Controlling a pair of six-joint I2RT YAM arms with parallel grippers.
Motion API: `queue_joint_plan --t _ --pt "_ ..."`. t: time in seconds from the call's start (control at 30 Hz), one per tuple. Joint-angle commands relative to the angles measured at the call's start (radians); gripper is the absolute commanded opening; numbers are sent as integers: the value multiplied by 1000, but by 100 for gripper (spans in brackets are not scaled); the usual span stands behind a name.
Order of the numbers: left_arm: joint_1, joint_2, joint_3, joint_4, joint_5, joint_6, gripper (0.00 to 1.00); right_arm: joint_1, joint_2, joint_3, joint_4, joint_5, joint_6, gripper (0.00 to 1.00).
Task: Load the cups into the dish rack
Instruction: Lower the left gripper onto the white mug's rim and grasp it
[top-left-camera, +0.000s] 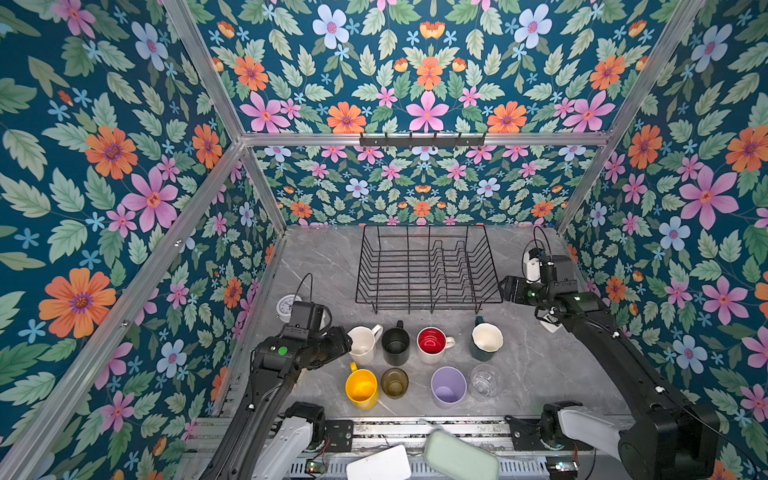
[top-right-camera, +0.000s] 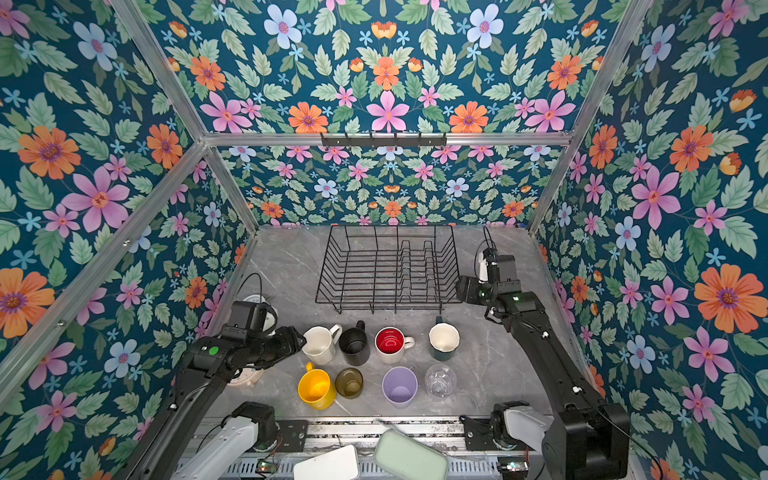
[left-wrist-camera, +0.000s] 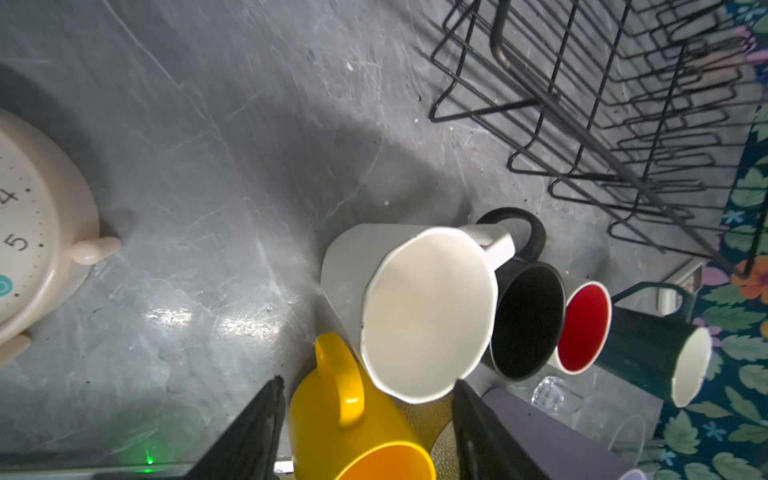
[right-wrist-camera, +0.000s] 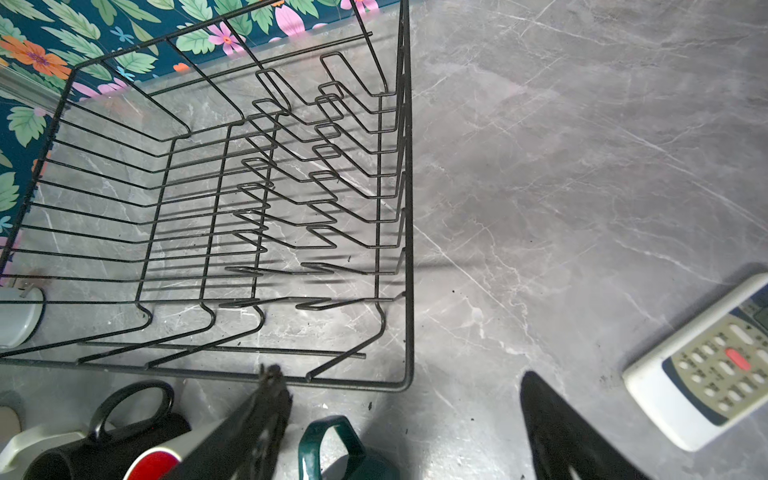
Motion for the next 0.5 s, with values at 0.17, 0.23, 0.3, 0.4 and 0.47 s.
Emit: queue_joint_plan --t 0.17,0.23,0.3,0.4,0.47 --pt "-62 51 -25 57 -89 -63 65 1 2 -4 -4 3 6 86" --pt "-75 58 -36 77 -88 -76 65 2 2 -6 -5 4 7 86" --pt "-86 66 -43 95 -92 -87 64 1 -1 -12 -4 6 5 86" --pt "-109 75 -55 111 -97 -107 64 1 -2 -18 -1 3 5 86" --pt "-123 84 -68 146 -103 -119 64 3 -5 -21 2 -5 3 87"
